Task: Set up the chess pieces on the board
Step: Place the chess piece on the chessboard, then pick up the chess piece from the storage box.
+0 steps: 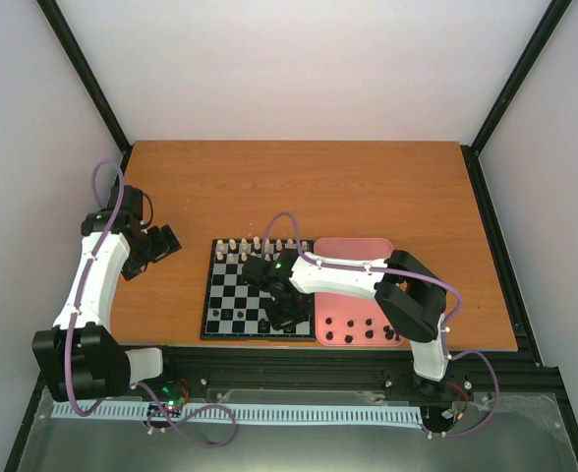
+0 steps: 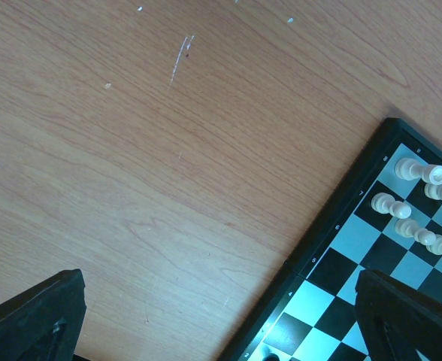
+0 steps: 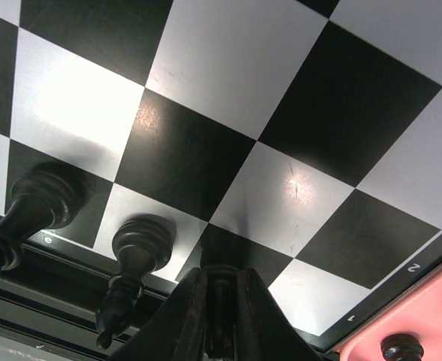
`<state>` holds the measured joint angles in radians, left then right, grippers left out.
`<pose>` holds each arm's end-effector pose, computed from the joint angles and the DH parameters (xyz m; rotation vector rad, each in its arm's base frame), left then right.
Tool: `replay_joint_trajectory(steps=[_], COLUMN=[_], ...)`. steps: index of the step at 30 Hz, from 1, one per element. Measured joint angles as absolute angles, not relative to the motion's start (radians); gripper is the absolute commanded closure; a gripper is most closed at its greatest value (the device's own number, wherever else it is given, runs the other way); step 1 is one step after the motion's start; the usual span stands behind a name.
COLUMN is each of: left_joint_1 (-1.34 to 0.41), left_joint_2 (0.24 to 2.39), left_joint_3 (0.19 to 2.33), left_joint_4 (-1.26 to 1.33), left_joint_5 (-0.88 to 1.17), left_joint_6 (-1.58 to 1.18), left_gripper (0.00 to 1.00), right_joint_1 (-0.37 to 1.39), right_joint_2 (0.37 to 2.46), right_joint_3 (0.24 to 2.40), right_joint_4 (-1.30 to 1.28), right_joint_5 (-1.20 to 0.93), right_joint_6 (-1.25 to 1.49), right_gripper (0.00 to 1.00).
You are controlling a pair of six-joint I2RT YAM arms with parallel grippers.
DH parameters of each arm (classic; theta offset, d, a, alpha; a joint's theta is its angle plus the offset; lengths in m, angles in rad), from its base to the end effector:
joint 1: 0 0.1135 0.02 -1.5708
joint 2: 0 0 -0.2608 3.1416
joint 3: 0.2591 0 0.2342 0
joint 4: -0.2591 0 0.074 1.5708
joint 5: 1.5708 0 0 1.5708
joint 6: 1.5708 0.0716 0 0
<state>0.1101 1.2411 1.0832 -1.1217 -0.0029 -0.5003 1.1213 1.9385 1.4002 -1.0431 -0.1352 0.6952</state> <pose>0.2091 0.0233 0.2444 -0.8582 2.7223 -0.0771 0.1379 0.3080 0.1474 0.6388 -2.9582 -0.1134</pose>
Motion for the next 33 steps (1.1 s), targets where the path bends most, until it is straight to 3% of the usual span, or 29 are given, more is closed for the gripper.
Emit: replay_joint_trajectory(steps=[9, 18, 33], left_joint_1=[0.110, 0.110, 0.110], left_joint_2=[1.246, 1.254, 1.259], left_joint_3=[1.083, 1.083, 1.083], left_joint_4=[-1.121, -1.121, -1.120], left_joint_5=[-0.003, -0.002, 0.005], left_joint_6=[-0.500, -0.500, -0.500], left_gripper=[0.00, 0.00, 0.00], right_joint_1=[1.121, 1.120, 1.049], right_joint_2=[1.945, 1.943, 1.750], right_joint_3=[1.400, 1.426, 1.391], right_joint_4=[-1.044, -1.073, -1.138], right_joint_5=[-0.128, -0.097, -0.038], right_joint_6=[0.686, 0.681, 0.693], right_gripper=[0.79, 0.64, 0.61])
